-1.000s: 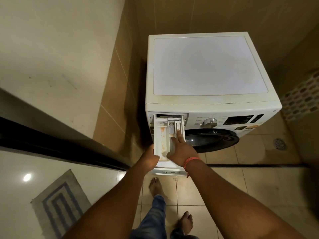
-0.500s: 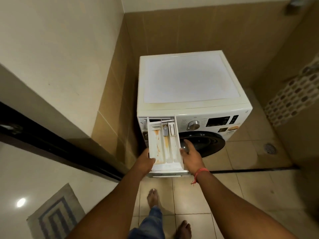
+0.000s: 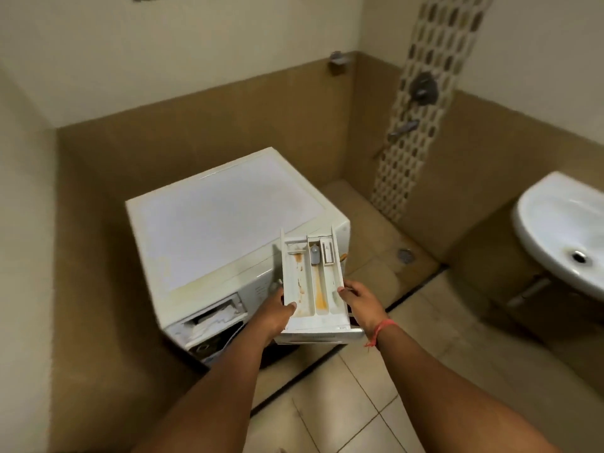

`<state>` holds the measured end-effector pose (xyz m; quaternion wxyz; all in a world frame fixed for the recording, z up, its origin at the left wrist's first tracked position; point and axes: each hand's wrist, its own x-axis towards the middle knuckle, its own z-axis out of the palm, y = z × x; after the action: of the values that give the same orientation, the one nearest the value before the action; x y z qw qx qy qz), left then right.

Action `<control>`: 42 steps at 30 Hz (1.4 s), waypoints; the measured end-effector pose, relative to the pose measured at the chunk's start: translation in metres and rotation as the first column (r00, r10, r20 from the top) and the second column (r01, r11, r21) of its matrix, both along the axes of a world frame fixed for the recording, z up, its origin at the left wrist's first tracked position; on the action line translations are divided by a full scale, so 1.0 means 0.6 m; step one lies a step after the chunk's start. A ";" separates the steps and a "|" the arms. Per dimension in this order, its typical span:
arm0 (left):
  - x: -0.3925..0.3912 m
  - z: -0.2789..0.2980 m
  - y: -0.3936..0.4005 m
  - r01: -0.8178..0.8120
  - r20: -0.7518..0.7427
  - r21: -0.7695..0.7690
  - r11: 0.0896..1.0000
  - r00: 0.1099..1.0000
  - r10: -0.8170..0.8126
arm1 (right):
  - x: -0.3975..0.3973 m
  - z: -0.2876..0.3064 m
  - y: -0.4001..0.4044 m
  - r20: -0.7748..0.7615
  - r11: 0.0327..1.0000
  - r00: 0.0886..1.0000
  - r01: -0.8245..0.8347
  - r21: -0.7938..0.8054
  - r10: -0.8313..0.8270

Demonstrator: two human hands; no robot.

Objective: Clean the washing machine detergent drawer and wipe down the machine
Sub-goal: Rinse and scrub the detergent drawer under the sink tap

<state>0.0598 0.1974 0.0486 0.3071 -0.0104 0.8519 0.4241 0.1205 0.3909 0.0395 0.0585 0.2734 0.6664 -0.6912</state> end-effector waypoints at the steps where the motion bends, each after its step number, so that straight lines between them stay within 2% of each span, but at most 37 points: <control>1: -0.016 0.001 0.020 0.059 -0.008 -0.016 0.998 0.998 -0.059 | 0.003 0.002 0.015 -0.003 0.998 0.998 0.060 -0.008 -0.060; 4: -0.051 0.004 0.085 0.230 -0.021 -0.064 0.971 0.973 -0.232 | 0.017 0.003 0.063 -0.008 0.976 0.976 0.218 -0.030 -0.218; 7: -0.063 0.017 0.166 0.360 -0.032 -0.024 0.932 0.932 -0.361 | 0.040 0.005 0.114 -0.010 0.932 0.933 0.358 -0.052 -0.359; 13: -0.065 0.012 0.354 0.519 -0.028 0.014 0.855 0.855 -0.519 | 0.096 0.006 0.248 0.001 0.829 0.834 0.549 -0.107 -0.552; 20: -0.022 0.011 0.595 0.617 -0.002 0.092 0.782 0.785 -0.619 | 0.171 -0.007 0.449 0.030 0.730 0.736 0.675 -0.104 -0.676; 27: 0.004 0.033 0.823 0.667 -0.077 0.104 0.738 0.745 -0.662 | 0.215 0.011 0.640 0.006 0.636 0.640 0.765 -0.103 -0.768; 31: -0.005 0.061 0.935 0.681 -0.186 0.102 0.726 0.730 -0.658 | 0.204 0.017 0.729 -0.005 0.540 0.547 0.827 -0.157 -0.837; 35: -0.027 0.086 1.042 0.706 -0.341 0.048 0.706 0.676 -0.653 | 0.174 0.015 0.807 -0.026 0.446 0.449 0.878 -0.171 -0.893; 39: -0.071 0.081 1.153 0.696 -0.493 0.079 0.714 0.650 -0.579 | 0.132 0.015 0.881 0.019 0.297 0.309 0.929 -0.218 -0.951; 42: -0.084 0.072 1.209 0.610 -0.501 0.176 0.773 0.731 -0.463 | 0.108 0.007 0.924 0.072 0.155 0.178 0.956 -0.251 -0.981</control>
<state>0.0095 0.9229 0.0917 0.2195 0.3846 0.7799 0.4424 0.1855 0.9455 0.0437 -0.3999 0.5889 0.2506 -0.6561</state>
